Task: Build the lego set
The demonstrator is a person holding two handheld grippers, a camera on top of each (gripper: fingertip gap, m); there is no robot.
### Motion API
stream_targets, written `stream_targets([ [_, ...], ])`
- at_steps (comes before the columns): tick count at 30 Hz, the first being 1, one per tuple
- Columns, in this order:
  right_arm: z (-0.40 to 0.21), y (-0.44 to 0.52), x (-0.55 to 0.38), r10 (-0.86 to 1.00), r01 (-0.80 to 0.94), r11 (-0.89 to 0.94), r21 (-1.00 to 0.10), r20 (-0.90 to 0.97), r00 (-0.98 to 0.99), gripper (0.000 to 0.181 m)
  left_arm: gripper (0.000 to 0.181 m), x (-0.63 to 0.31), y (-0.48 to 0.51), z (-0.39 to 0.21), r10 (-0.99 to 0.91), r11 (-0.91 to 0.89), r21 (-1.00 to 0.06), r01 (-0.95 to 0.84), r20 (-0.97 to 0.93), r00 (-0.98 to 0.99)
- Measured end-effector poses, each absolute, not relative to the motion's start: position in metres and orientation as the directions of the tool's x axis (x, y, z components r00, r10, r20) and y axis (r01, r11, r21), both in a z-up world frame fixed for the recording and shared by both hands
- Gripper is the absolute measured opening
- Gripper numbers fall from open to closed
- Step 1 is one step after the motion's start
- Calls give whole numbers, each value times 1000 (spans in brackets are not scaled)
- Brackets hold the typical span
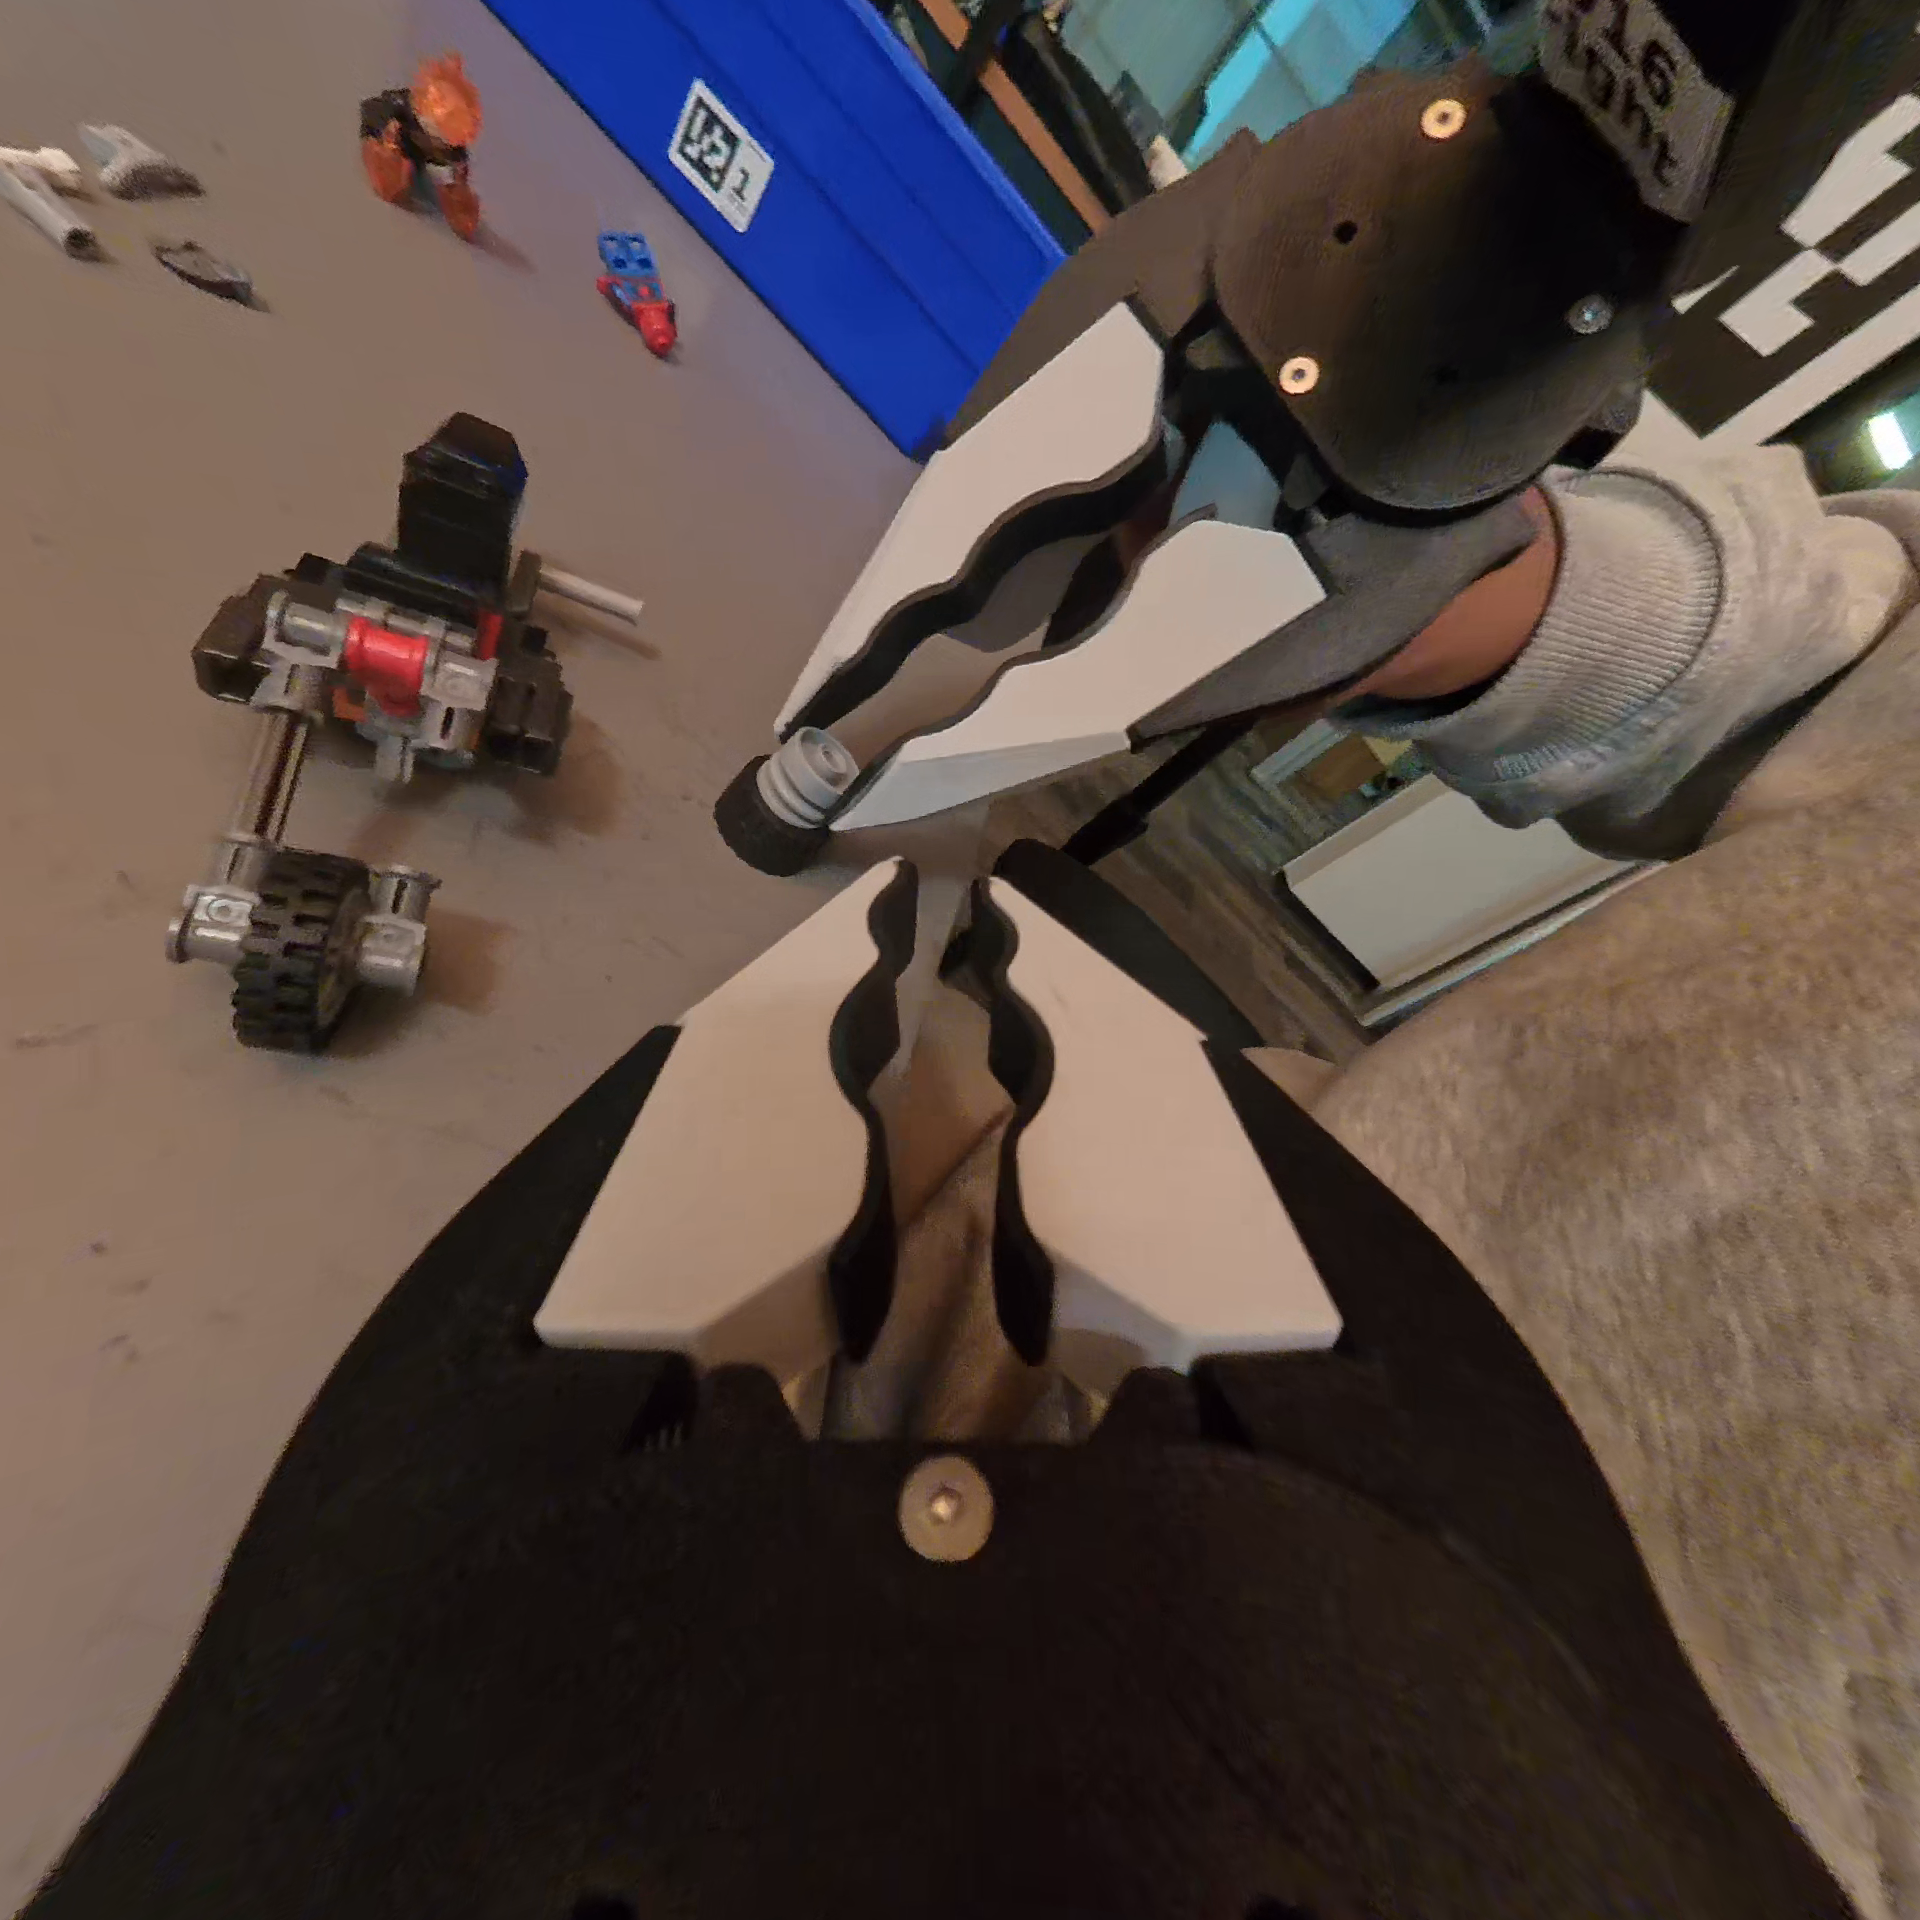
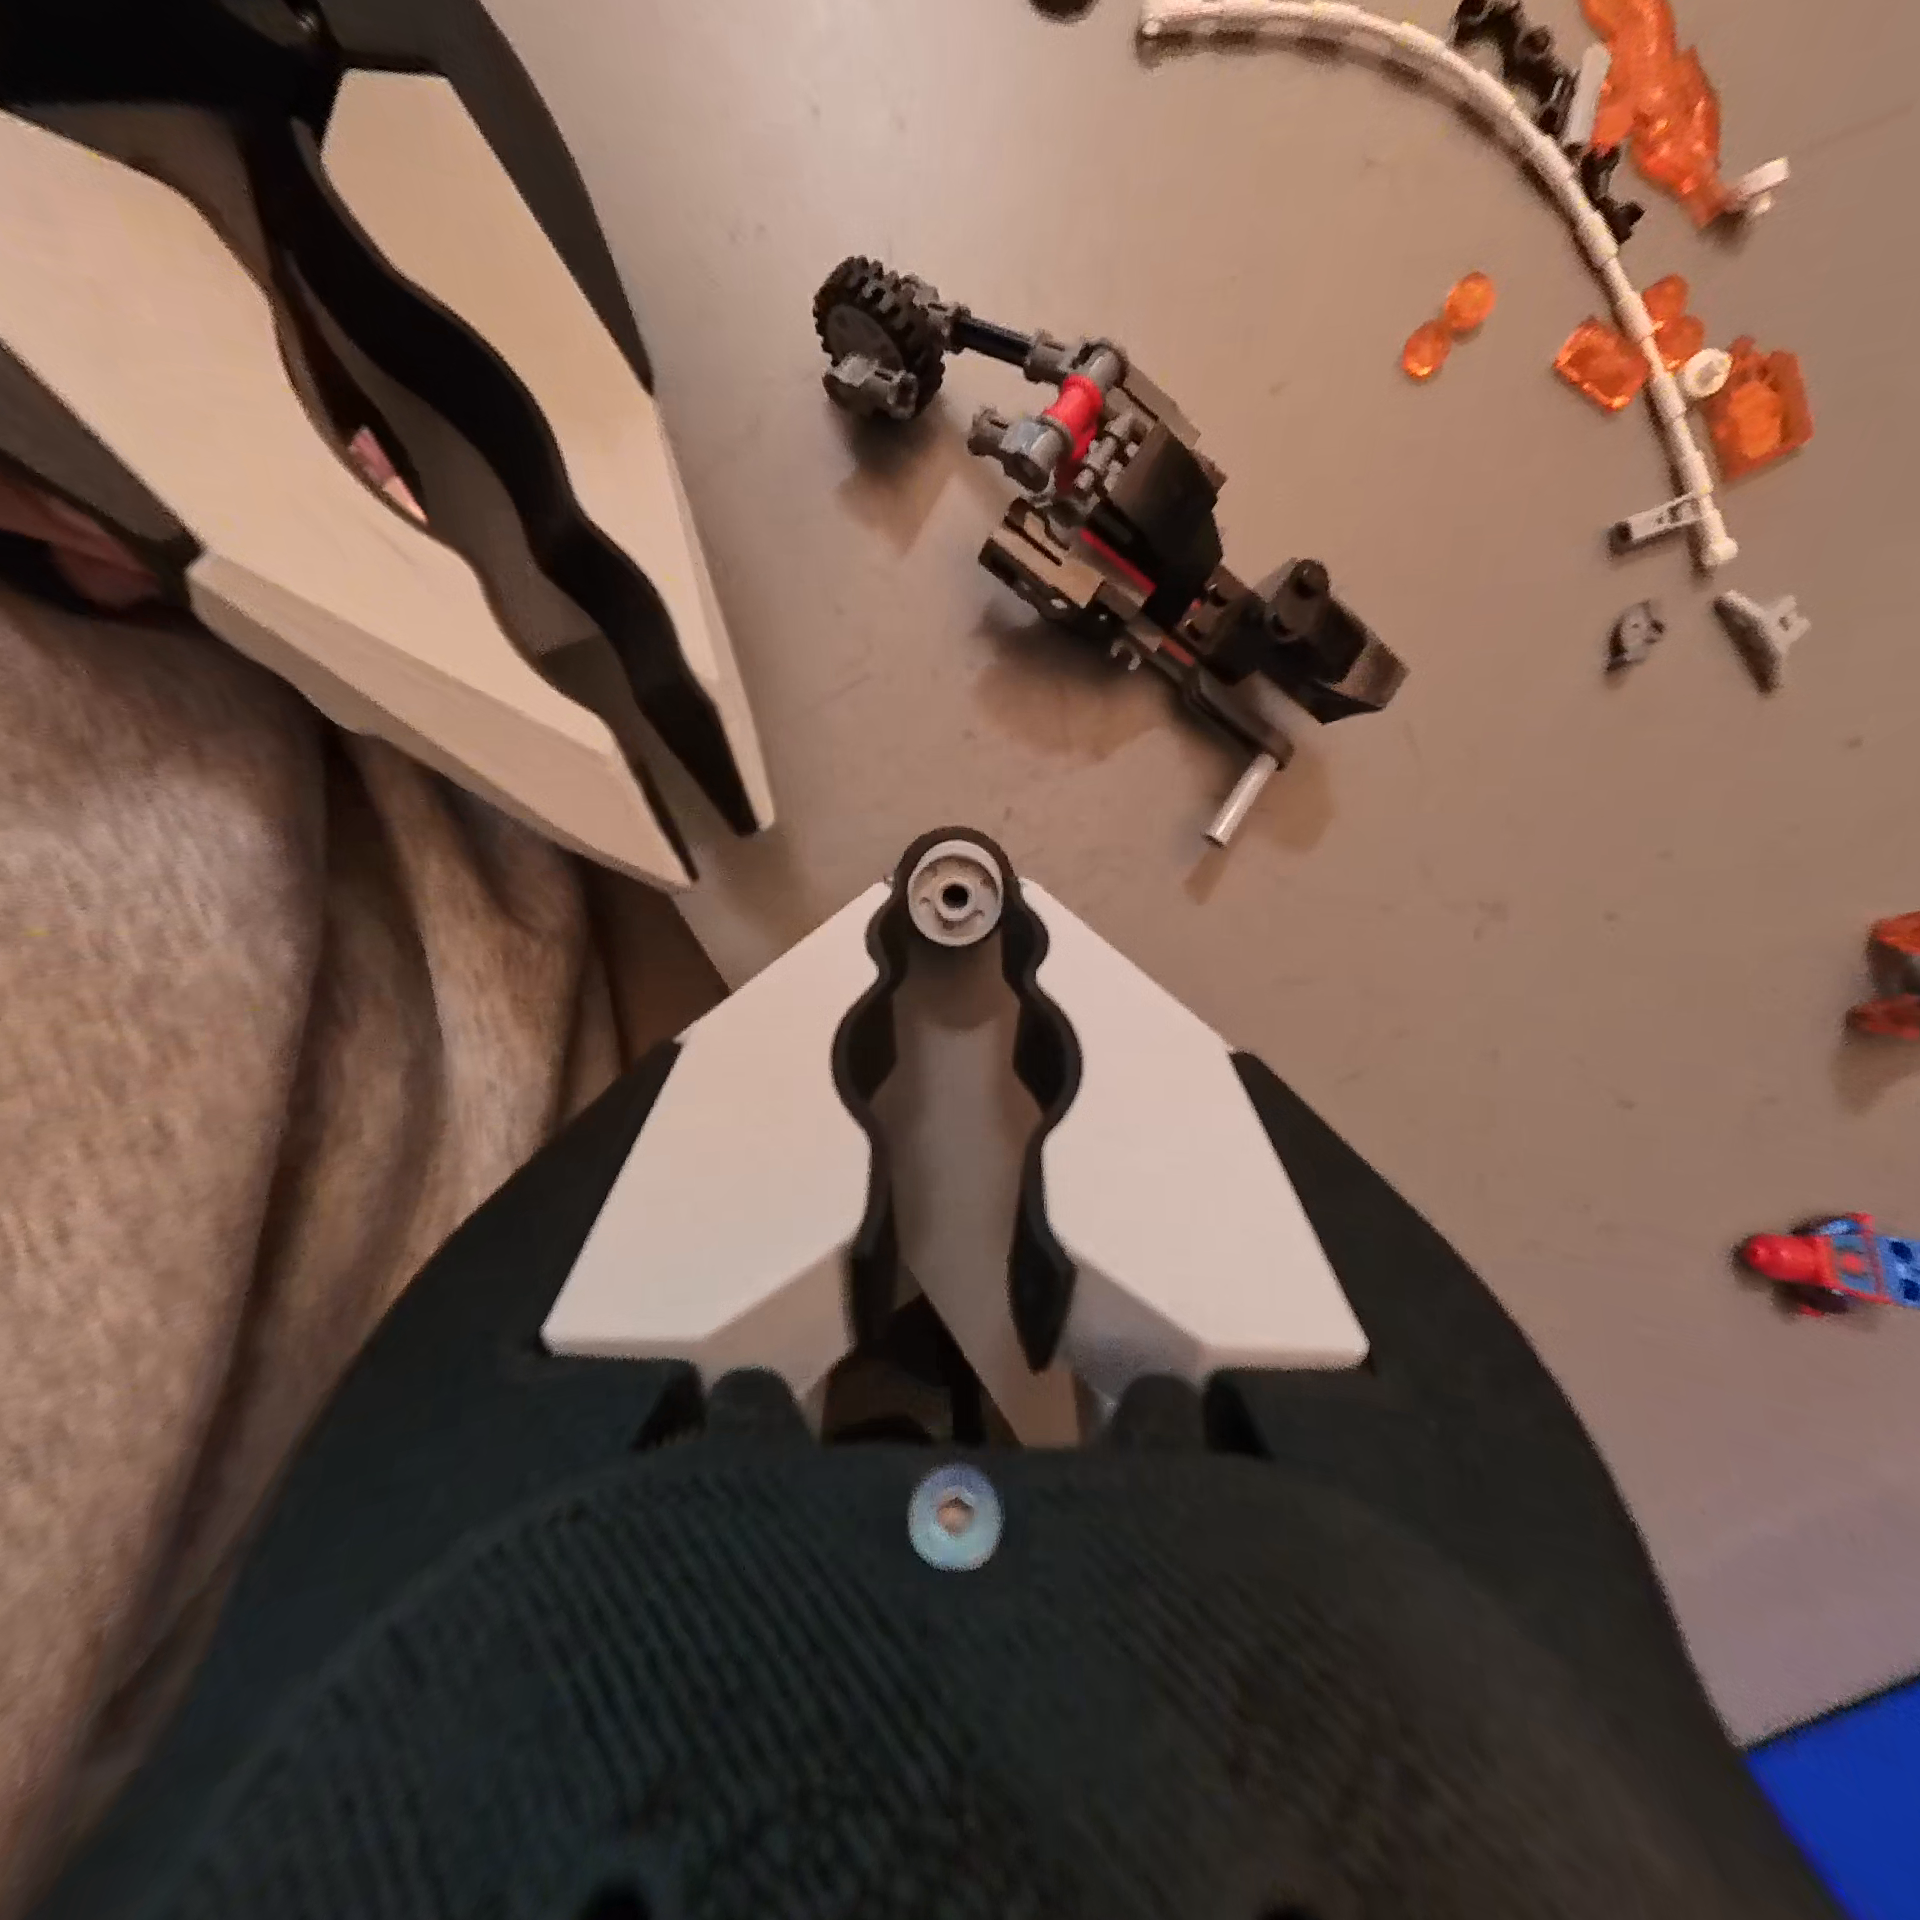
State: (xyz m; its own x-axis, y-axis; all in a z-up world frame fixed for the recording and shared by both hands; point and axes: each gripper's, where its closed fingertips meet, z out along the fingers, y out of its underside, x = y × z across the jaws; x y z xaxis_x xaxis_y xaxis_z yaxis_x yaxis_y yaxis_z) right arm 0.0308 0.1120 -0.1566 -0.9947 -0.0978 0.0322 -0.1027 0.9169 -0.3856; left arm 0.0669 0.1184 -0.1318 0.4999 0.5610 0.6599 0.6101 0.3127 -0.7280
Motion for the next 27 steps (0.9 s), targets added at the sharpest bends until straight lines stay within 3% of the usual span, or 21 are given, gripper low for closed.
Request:
stream_targets([
  [18, -162, 119, 32, -245, -261, 953, 155, -118, -962, 15, 11, 77, 114, -118, 447, 350, -695, 628, 713, 541],
  [27, -164, 116, 32, -163, -216, 949, 230, -226, -960, 14, 11, 76, 115, -119, 444, 346, -693, 633, 715, 540],
])
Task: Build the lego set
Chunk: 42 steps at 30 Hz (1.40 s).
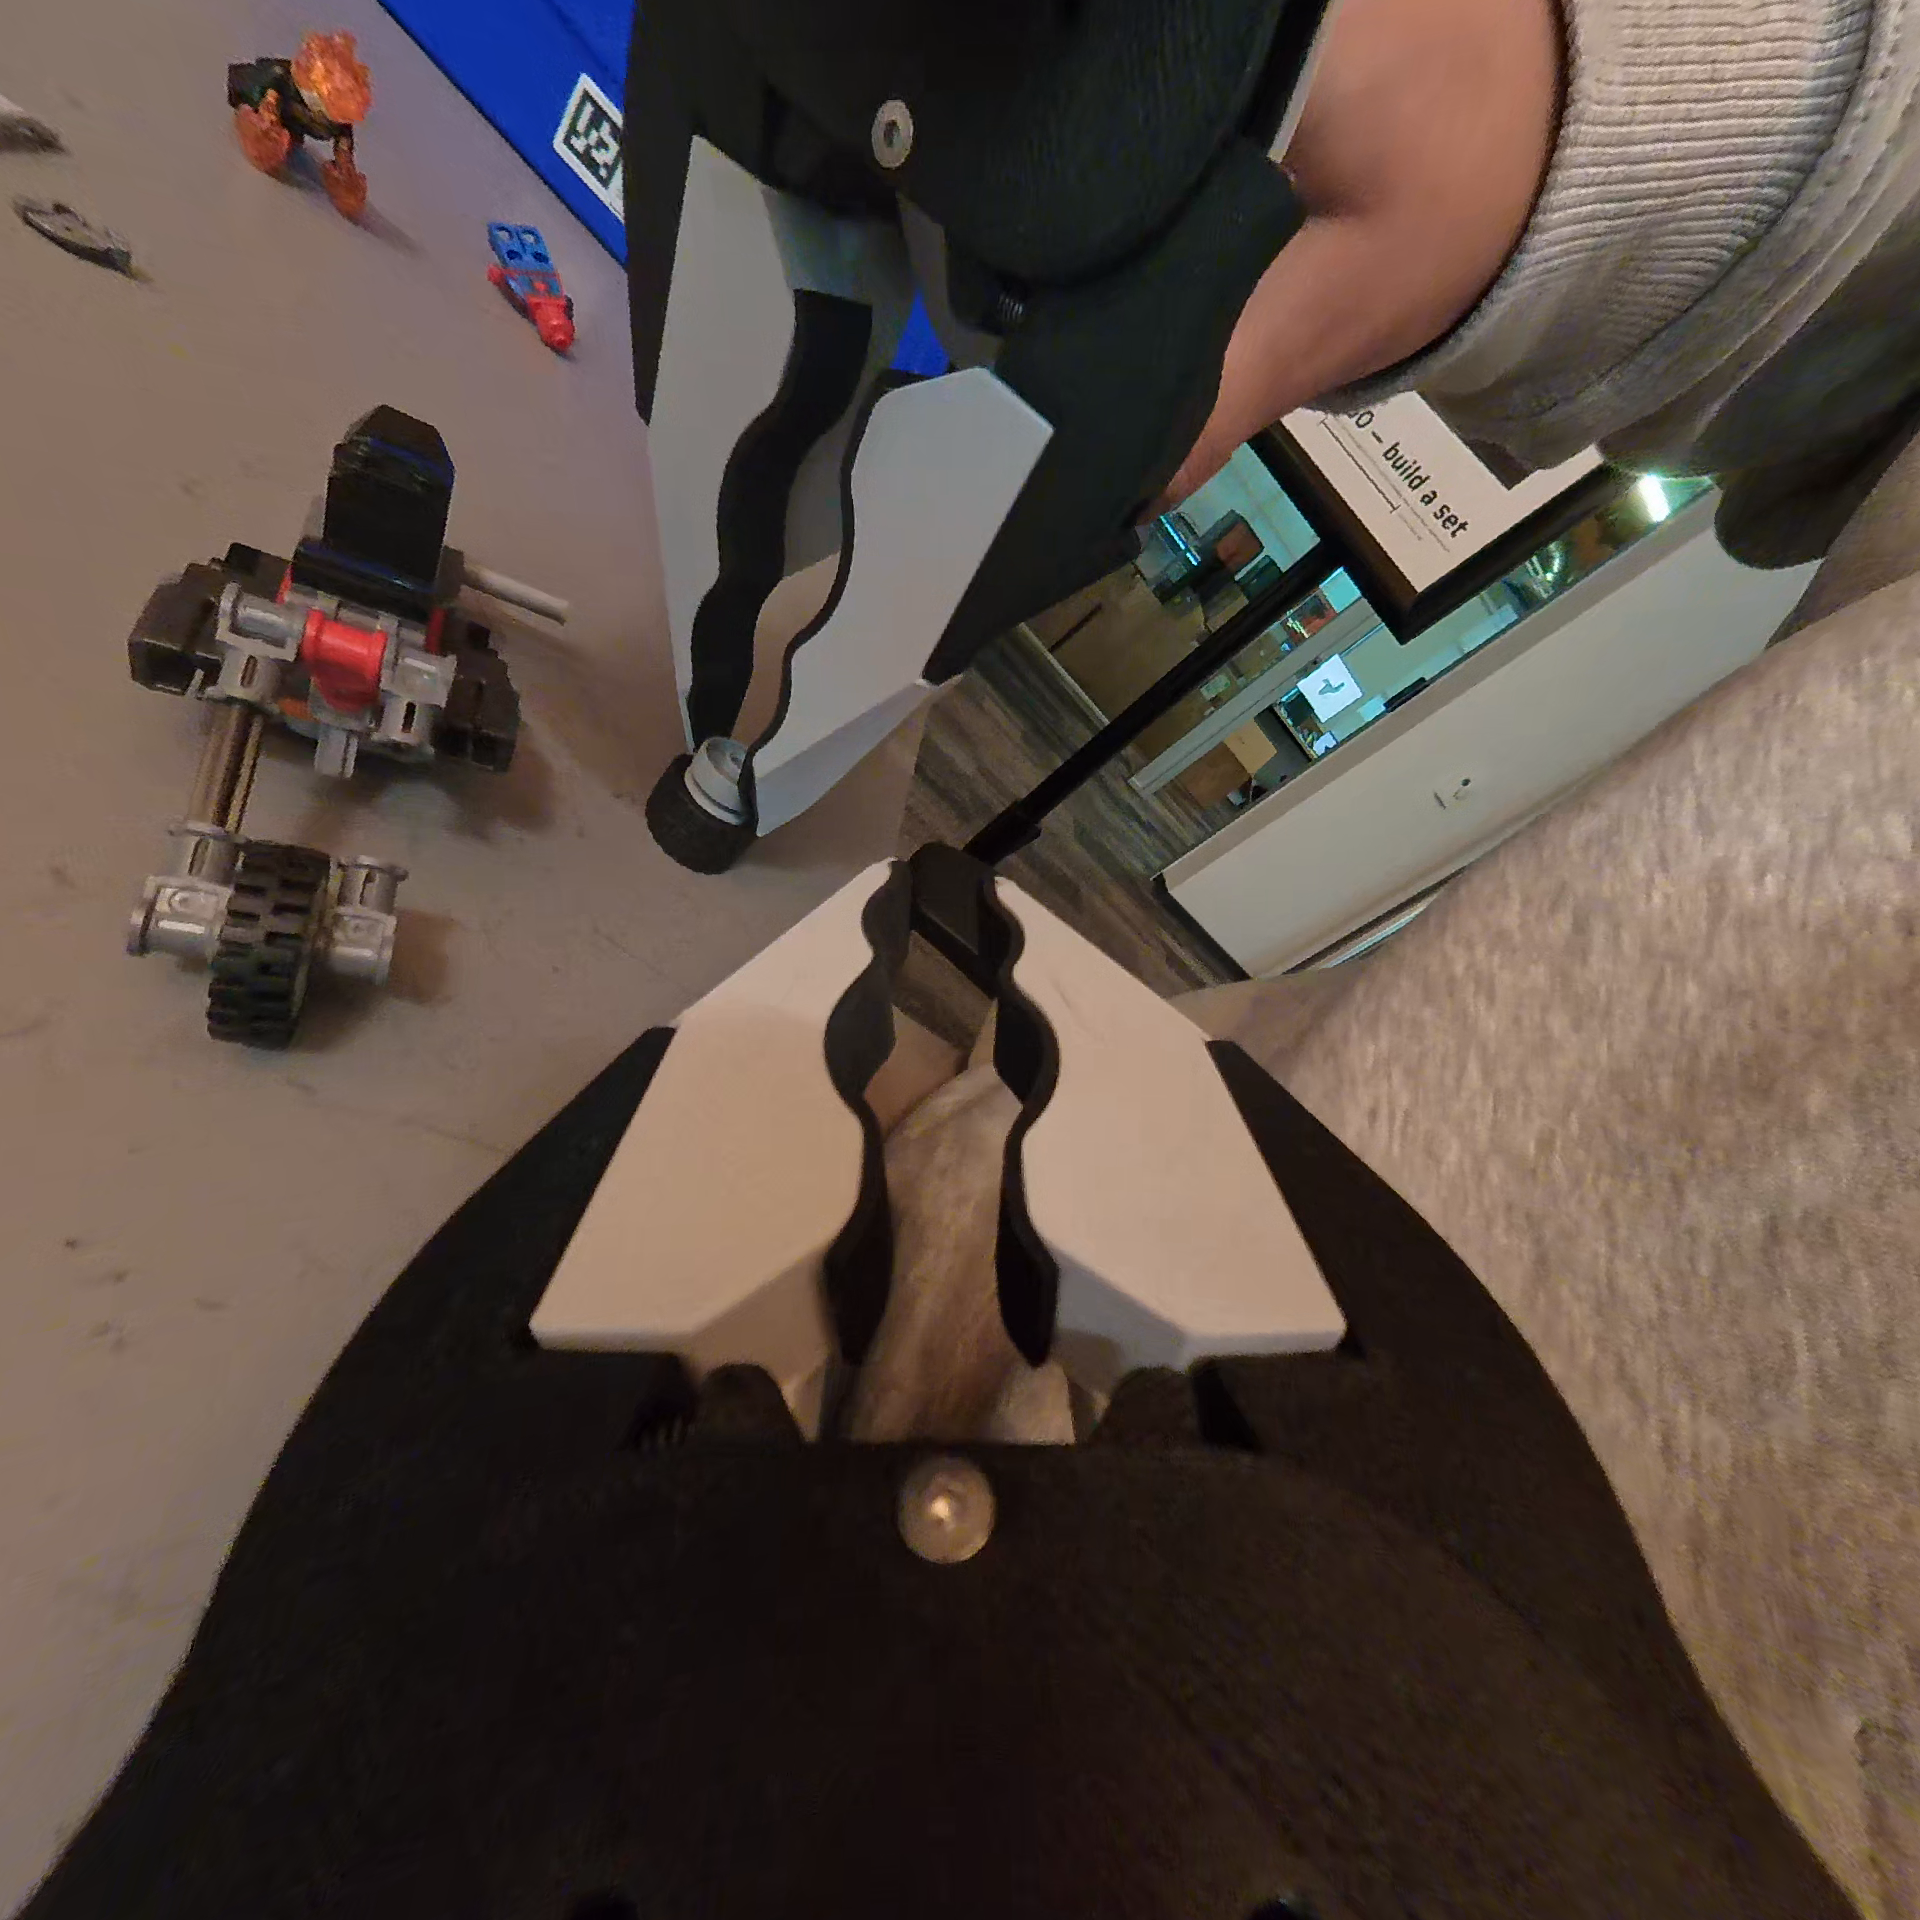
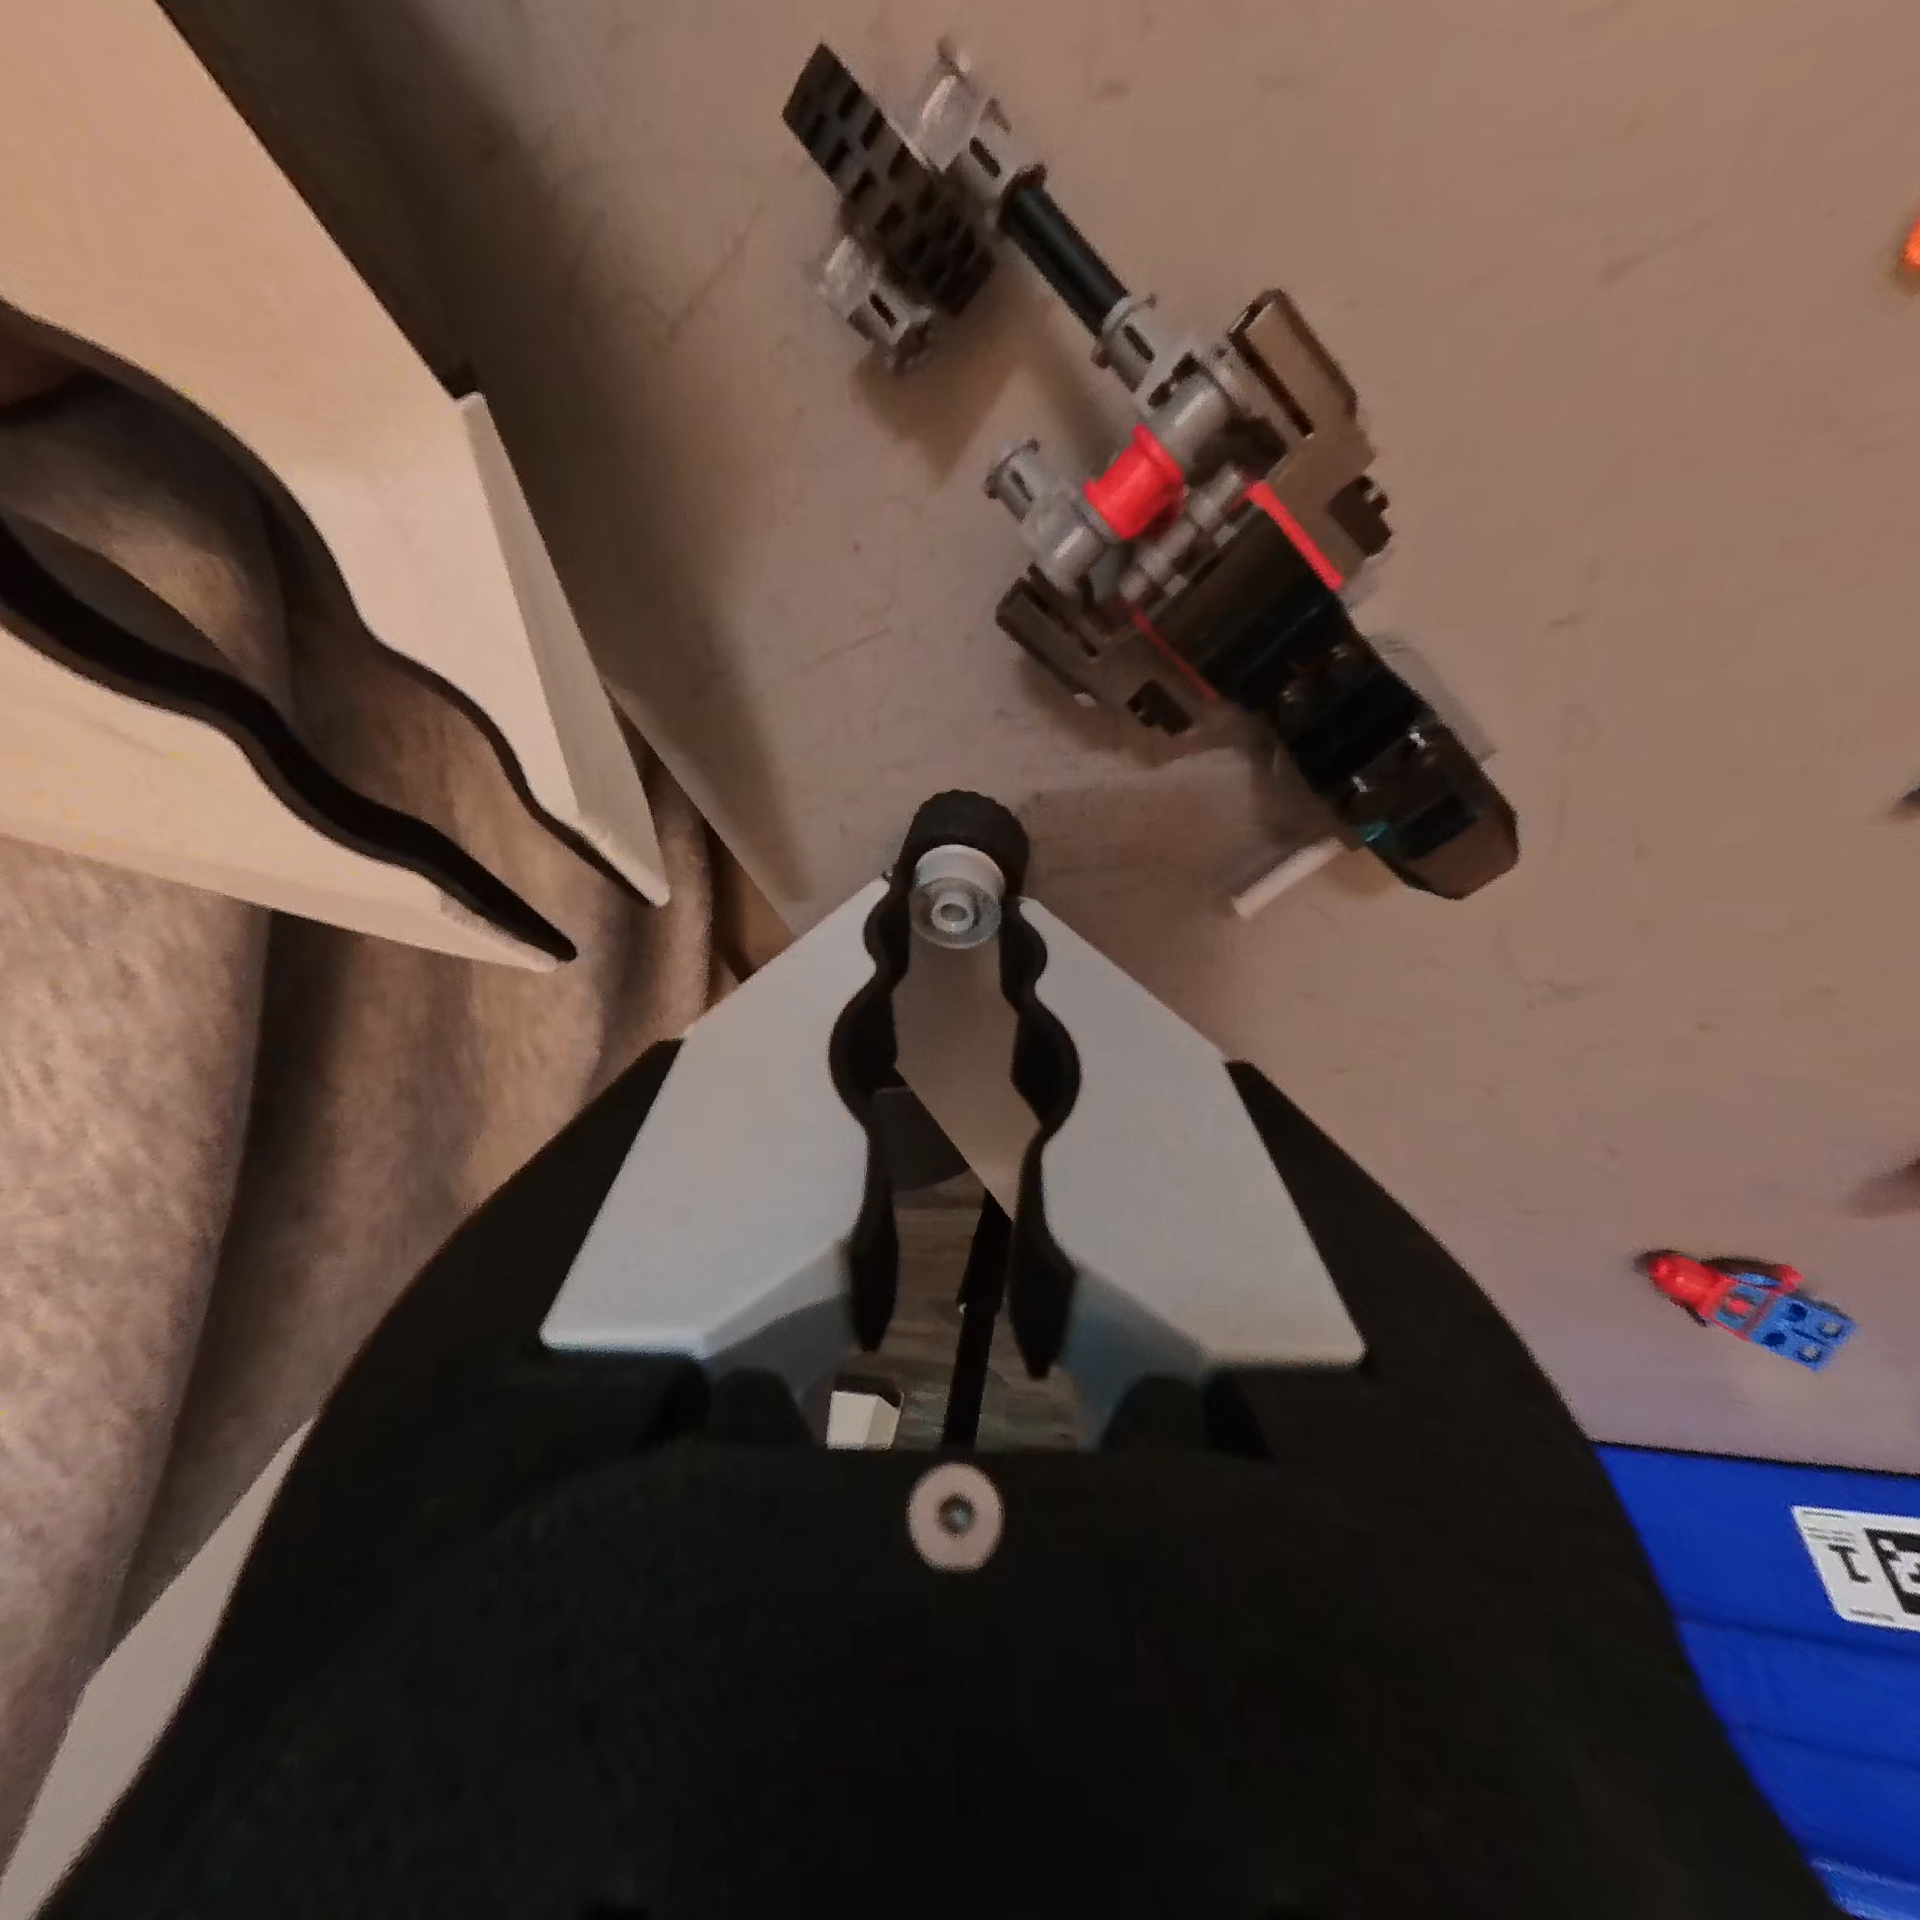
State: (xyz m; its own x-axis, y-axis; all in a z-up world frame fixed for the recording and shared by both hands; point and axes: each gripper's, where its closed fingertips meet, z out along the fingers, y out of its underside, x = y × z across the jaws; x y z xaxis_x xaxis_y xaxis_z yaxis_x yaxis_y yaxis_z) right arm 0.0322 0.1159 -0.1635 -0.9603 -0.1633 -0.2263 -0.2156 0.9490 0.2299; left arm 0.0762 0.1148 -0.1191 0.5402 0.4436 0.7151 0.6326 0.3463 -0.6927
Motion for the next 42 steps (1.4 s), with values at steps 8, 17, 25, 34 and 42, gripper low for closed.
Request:
stream_targets([
  [8, -164, 116, 31, -190, -218, 959, 180, -161, -968, 15, 12, 76, 113, -117, 429, 365, -682, 633, 727, 536],
  [17, -143, 95, 43, -287, -290, 921, -259, 50, -957, 16, 34, 64, 94, -122, 525, 443, -681, 583, 724, 447],
  [25, -107, 74, 55, -253, -537, 599, -594, 496, -831, 16, 37, 63, 88, -107, 494, 522, -681, 513, 732, 469],
  [34, -94, 79, 58, -252, -722, 353, -595, 682, -686, 16, 38, 57, 88, -86, 259, 681, -507, 528, 841, 475],
  [42, -78, 81, 54, -224, -670, 281, -687, 632, -742, 26, 9, 47, 87, -70, 192, 700, -476, 533, 844, 501],
])
